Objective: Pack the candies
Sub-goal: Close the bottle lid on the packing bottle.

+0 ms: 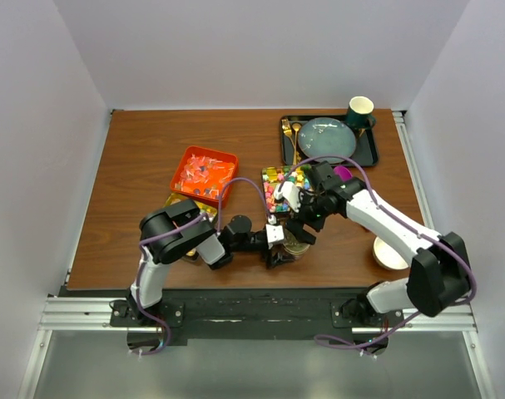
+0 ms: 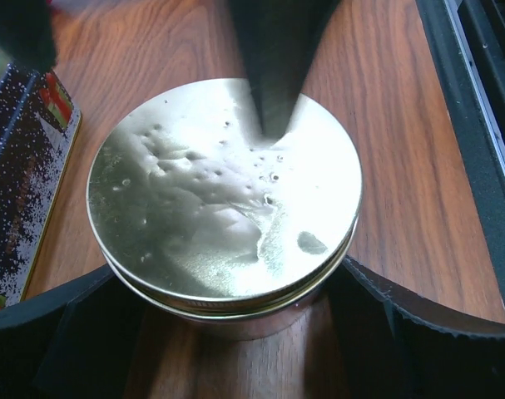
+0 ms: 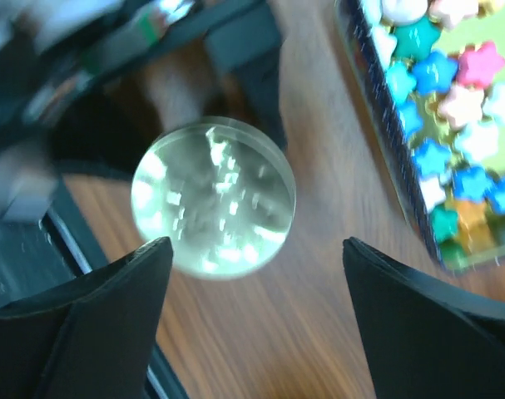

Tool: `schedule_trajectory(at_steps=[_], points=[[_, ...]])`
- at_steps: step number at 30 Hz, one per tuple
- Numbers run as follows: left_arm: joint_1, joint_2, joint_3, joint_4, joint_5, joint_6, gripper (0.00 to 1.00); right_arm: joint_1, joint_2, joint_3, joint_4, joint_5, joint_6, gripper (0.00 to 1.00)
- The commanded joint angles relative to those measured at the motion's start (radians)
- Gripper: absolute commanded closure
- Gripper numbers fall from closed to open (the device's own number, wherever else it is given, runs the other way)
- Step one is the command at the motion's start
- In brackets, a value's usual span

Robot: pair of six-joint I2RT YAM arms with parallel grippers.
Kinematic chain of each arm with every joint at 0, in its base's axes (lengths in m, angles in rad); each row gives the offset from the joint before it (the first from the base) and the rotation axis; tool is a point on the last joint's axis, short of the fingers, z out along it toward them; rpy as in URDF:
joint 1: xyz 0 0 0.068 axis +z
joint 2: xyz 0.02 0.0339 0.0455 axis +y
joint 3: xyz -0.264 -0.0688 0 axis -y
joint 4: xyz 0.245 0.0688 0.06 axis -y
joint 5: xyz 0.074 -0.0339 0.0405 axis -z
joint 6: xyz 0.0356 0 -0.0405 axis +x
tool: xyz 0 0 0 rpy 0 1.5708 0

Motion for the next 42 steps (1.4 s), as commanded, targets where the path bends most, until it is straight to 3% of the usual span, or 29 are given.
schedule_trajectory(at_steps=[1,10,18,26,35,42], points=[[0.011,0.044,-0.039,-0.226,-0.102,0.077,1.0,0.004,-0.02,-0.018,0.185,-0.049,0.096,0.19],[-0.007,0.136,-0.005,-0.183,-0.117,0.154,1.0,0.011,-0.06,-0.111,0.218,-0.027,0.053,0.24],[-0.02,0.087,-0.071,-0.17,-0.149,0.195,1.0,0.012,-0.047,-0.148,0.271,0.063,0.079,0.25],[-0.02,0.067,-0.088,-0.167,-0.143,0.201,1.0,0.014,0.021,-0.064,0.248,0.117,0.126,0.25],[-0.017,0.09,-0.079,-0.175,-0.129,0.198,1.0,0.014,0.072,-0.056,0.216,0.164,0.054,0.24],[-0.003,0.122,-0.036,-0.244,-0.096,0.175,1.0,-0.034,-0.008,0.103,0.083,0.048,0.032,0.15]])
